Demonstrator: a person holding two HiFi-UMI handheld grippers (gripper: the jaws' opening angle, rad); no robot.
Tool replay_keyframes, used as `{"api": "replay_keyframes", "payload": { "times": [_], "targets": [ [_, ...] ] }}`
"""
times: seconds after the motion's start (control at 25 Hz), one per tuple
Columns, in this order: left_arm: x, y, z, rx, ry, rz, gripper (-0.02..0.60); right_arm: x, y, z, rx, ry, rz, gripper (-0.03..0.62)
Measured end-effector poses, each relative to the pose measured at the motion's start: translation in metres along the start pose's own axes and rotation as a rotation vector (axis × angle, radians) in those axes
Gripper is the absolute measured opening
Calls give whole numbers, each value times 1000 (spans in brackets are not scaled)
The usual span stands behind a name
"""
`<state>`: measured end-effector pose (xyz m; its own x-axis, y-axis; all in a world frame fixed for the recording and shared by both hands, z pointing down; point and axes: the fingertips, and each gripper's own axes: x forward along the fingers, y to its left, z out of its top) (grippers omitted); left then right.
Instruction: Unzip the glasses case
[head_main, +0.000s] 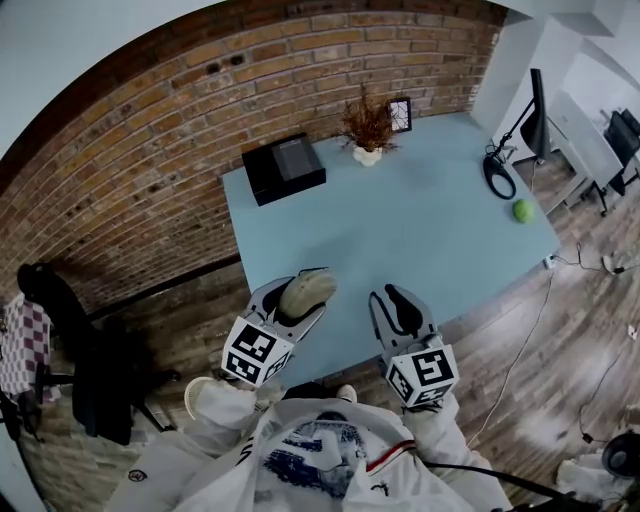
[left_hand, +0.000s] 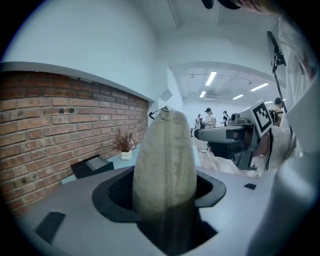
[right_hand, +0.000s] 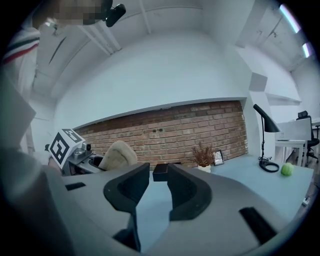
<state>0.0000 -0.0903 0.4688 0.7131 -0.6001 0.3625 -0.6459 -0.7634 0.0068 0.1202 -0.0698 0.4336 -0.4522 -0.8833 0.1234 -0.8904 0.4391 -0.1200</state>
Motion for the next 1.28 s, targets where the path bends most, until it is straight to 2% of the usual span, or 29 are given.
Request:
{"api": "replay_keyframes", "payload": {
  "times": [0.36,0.64,0.96,1.28],
  "targets": [
    [-19,-33,21,-90,-158,21,291,-31,2,6,15,-54,27,74],
    [-35,-52,34,-81,-260,66,291,-53,5,6,21,-58,24,39],
    [-45,-63,27,-120,-286,101,291,-65,11,8,19,-67,30,20],
    [-54,-68,32,-110,-321,137,291,-71,18,7,-2,-78,43,15]
  ]
}}
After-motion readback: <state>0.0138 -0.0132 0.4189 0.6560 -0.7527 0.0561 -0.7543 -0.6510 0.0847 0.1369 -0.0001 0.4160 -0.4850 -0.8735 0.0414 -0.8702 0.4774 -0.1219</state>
